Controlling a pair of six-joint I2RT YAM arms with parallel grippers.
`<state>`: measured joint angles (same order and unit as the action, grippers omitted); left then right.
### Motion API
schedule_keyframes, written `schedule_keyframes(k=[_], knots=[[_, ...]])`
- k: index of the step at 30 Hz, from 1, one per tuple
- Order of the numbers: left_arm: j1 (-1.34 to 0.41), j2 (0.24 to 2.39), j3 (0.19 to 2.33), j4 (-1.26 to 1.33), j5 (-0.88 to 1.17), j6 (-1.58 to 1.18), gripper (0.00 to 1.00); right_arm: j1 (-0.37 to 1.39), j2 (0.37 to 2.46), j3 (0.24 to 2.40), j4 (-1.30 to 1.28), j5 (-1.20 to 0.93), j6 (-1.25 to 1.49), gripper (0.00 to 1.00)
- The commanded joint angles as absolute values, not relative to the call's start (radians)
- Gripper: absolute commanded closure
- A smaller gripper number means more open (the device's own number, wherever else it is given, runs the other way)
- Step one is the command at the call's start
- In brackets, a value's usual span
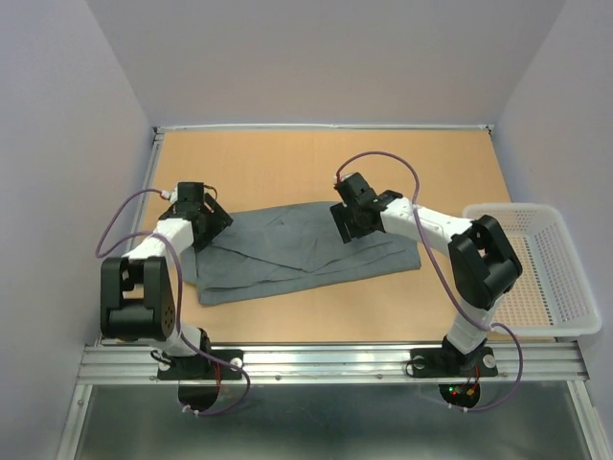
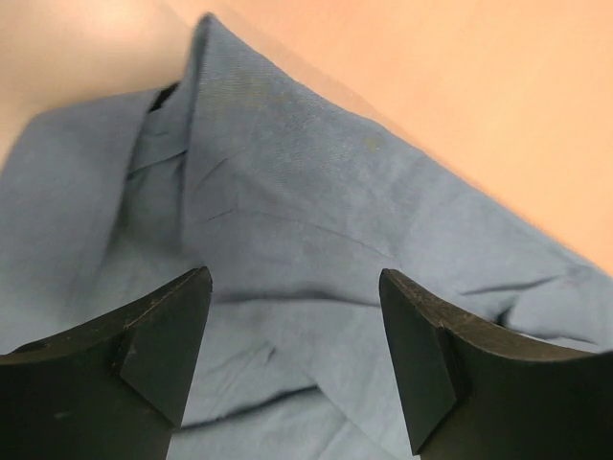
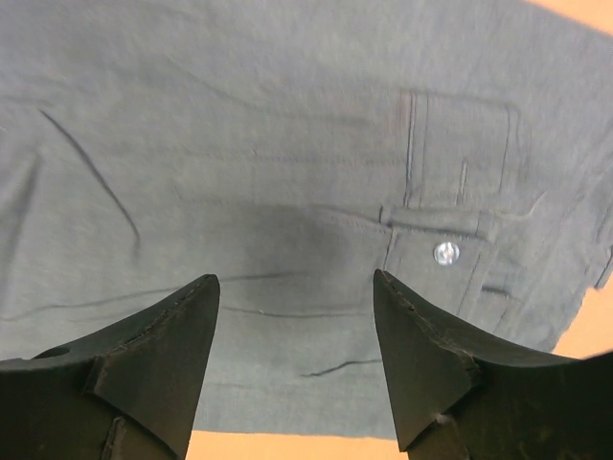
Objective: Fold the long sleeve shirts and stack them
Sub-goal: Fold the shirt
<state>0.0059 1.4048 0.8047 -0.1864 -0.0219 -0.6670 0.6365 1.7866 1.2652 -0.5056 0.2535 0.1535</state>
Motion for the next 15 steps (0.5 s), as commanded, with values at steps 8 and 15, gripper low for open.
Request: schedule_keyframes(k=[8,15], knots=[[-0.064,1.784,1.083,-0.190,-0.077,-0.563,0.18,0.658,1.839,1.170,-0.566,0.181,0.098,0.29],[-0.124,2.112,1.543,-0.270,-0.080,-0.417,0.19,0.797,1.888,1.167,-0.629,-0.075,0.163,0.30]])
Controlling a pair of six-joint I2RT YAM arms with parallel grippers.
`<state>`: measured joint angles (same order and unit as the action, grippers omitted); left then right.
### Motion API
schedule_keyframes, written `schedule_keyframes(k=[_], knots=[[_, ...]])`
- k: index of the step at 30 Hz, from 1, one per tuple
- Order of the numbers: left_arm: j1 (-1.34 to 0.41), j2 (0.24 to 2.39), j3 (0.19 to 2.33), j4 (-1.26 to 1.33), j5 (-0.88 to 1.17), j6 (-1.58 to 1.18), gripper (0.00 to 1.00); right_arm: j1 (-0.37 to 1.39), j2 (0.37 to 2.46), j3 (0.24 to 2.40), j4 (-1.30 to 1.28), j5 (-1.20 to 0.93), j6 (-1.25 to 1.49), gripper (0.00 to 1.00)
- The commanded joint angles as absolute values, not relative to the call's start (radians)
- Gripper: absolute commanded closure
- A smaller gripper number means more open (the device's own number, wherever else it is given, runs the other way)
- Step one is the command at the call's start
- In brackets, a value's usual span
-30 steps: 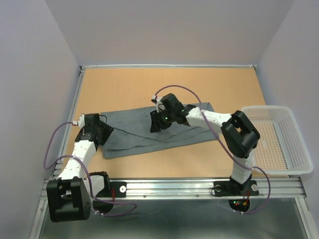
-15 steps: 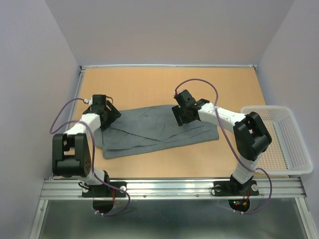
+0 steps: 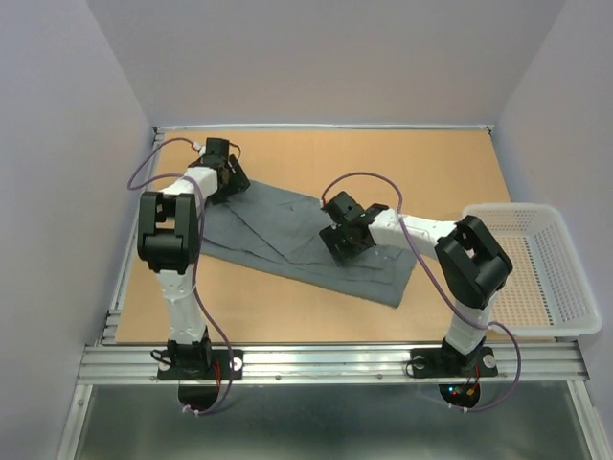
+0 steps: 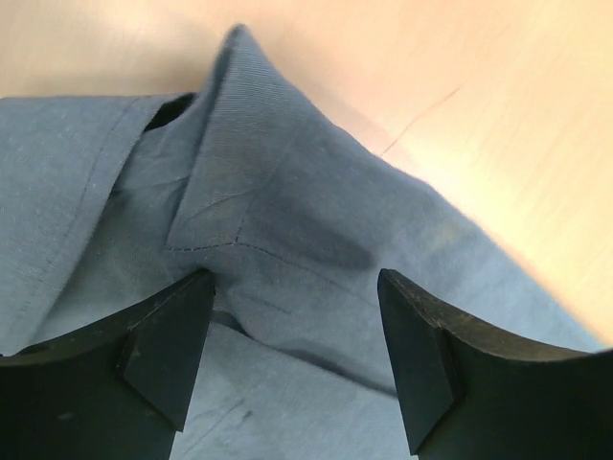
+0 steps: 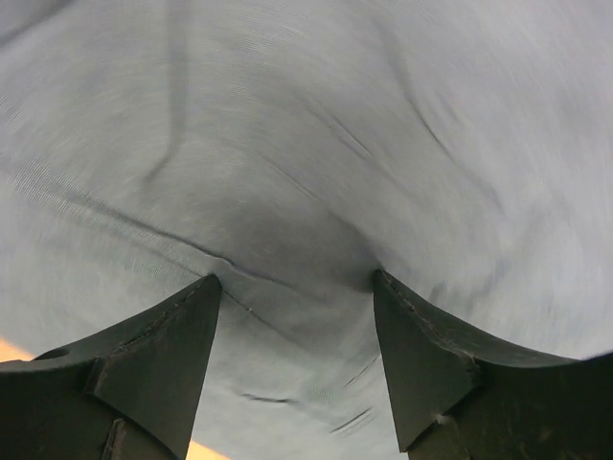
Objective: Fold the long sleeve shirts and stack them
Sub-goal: Fold the shirt
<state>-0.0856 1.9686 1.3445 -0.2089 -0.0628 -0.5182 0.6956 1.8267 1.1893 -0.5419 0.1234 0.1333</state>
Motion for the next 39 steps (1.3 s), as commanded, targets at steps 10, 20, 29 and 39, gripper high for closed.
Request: schedule_keyframes(k=[10,20,29,39], knots=[[-0.262,2.372,2.166,-0.230,-0.095,-0.198,0.17,0.953,1.898,1.436,-0.704,-0.331,0.146,0.30],[-0.316,1.883,1.704,-0.233,-0.307,-0.345,0.17,0.801,1.738,1.462,-0.733,-0.029,0.115,0.31],[-0.321,1.703,1.278,-0.268,-0.270,-0.474,0.17,0.761,1.692,1.336,-0.730,-0.021,0.135,0.39],[-0.321,1.894,1.322,-0.196,-0.288,-0.379,0.17,0.761,1.678,1.289,-0.716,-0.066,0.146,0.43]])
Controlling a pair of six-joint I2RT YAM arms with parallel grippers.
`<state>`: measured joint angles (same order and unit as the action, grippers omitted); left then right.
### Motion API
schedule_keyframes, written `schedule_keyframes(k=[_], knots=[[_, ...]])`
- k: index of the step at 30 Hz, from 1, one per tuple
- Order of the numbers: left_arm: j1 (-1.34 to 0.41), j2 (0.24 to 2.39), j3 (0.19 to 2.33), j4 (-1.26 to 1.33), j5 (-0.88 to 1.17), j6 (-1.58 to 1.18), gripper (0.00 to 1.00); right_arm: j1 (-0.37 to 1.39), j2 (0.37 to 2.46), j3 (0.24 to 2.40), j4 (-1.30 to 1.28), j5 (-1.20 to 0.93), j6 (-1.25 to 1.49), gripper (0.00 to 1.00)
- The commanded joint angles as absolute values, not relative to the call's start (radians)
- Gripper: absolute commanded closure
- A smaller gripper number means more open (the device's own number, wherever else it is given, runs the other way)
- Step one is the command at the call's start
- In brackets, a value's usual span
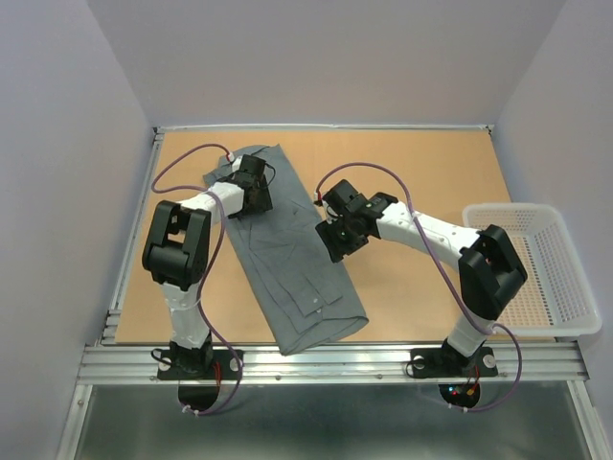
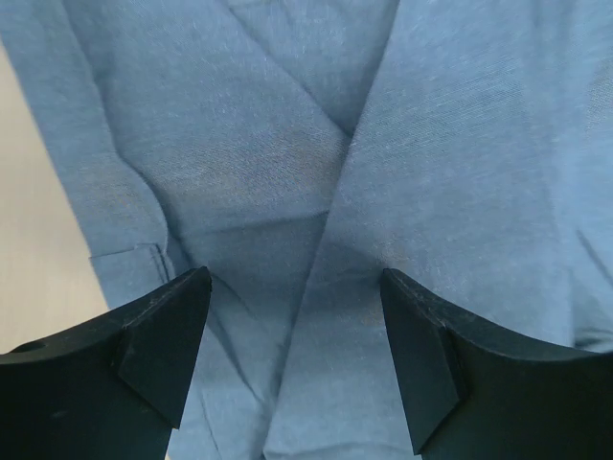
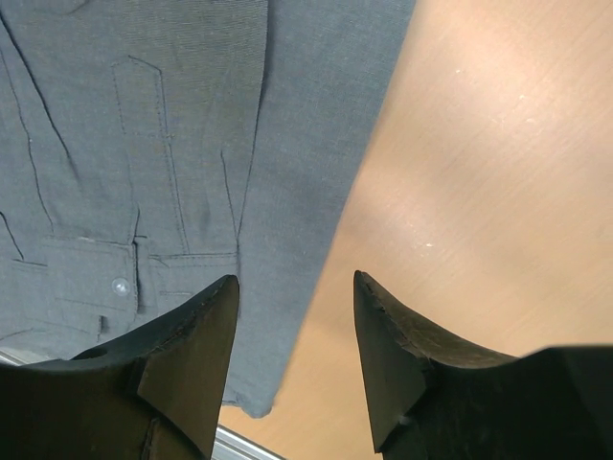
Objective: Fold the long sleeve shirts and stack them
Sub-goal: Fold the shirt
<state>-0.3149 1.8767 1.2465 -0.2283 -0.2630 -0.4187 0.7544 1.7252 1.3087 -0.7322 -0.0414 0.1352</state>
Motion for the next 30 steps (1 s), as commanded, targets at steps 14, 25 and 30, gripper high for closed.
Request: schedule_keyframes(k=[14,25,30], knots=[[-0.314,2.190,1.626,-0.192,-0.351,-0.095,0.17,0.764,1.735,1.302,-0.644,-0.188,0.210,0.44],[-0.314,1.830,1.528,-0.172,-0.250,-0.247,0.13,0.775,1.798,1.298,-0.591,-0.186,0.173,0.46],[-0.310,1.539,1.298,-0.224,-0.305,-0.392,0.04,0.793,1.825,1.258,-0.545,-0.166,0.183,0.49]])
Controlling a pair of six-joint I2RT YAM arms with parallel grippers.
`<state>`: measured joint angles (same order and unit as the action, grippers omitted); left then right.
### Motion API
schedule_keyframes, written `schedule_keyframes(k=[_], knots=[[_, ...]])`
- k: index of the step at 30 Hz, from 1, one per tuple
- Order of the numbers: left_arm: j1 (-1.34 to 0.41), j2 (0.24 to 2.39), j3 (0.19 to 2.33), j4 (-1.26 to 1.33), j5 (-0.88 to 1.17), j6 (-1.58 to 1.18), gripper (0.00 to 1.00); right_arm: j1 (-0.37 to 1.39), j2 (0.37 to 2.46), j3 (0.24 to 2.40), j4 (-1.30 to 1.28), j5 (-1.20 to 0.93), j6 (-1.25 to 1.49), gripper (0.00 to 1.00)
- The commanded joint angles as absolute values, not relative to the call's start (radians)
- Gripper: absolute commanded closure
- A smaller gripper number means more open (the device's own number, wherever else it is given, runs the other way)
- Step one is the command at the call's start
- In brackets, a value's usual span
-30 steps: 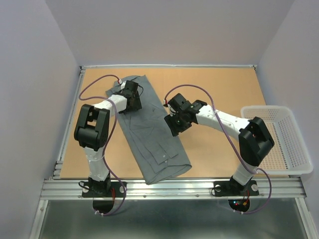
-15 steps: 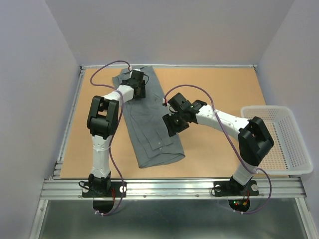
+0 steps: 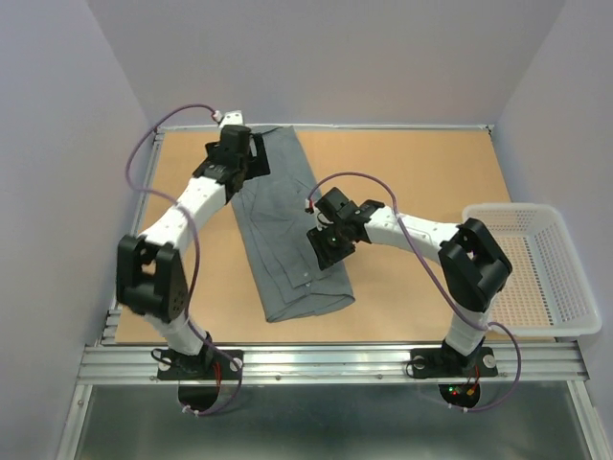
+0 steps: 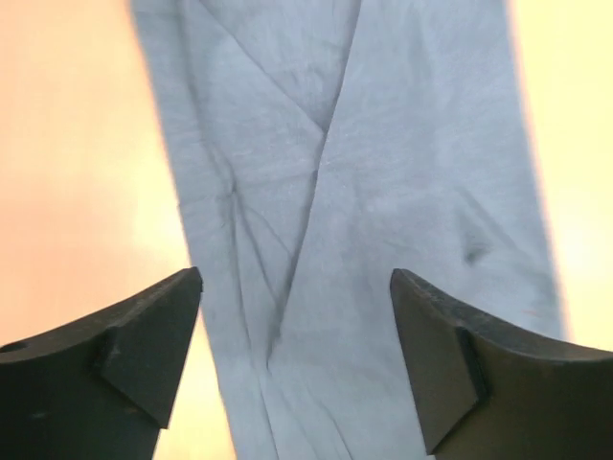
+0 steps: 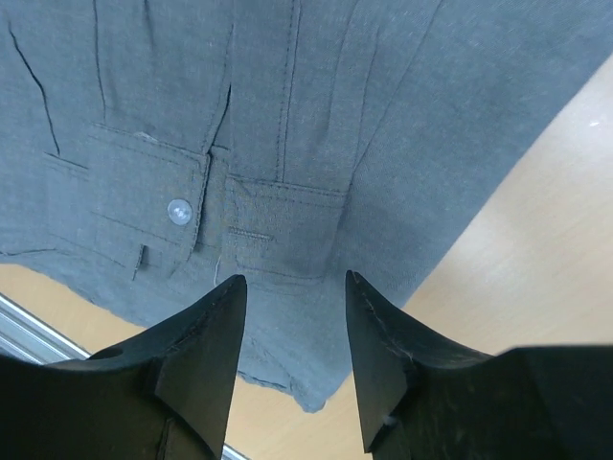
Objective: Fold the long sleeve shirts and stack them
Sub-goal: Fold the shirt
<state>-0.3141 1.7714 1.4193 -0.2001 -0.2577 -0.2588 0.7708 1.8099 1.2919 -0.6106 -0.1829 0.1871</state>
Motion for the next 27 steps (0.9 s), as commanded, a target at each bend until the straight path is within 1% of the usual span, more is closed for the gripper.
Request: schedule_keyframes(k=[1,2,5,9,11,15,20,23,26,27], knots=[[-0.305,1.498,1.266,-0.235,-0.302,-0.409,0.01,0.798,1.828,1.255,-0.532,-0.163,0.186,0.49],[-0.302,1.423,1.208,-0.250,-0.289,-0.432,0.01,0.805,1.836,1.244,-0.526,-0.153,0.190,0.49],[-0.298,1.285,1.114,-0.267,-0.255,-0.459,0.01,0.819,1.853,1.230,-0.505,-0.149,0.202,0.49],[-0.298,1.172,0.945,-0.314,-0.177,-0.532,0.01,0.841,1.888,1.238,-0.477,-0.159,0.232,0.49],[-0.299,1.135,0.901,-0.334,-0.163,-0.564,0.01,0.854,1.907,1.256,-0.466,-0.175,0.241,0.49],[-0.298,1.097,0.812,-0.370,-0.117,-0.603,0.02,0.877,1.968,1.319,-0.456,-0.175,0.265,0.49],[-0.298,1.094,0.758,-0.399,-0.060,-0.641,0.02,0.879,1.983,1.403,-0.453,-0.181,0.275,0.48],[-0.298,1.111,0.723,-0.419,-0.008,-0.679,0.04,0.879,1.938,1.427,-0.456,-0.167,0.284,0.46],[-0.298,1.094,0.684,-0.445,0.021,-0.716,0.07,0.874,1.846,1.382,-0.459,-0.105,0.316,0.46],[-0.298,1.083,0.663,-0.455,0.026,-0.725,0.07,0.873,1.820,1.337,-0.462,-0.092,0.331,0.45]])
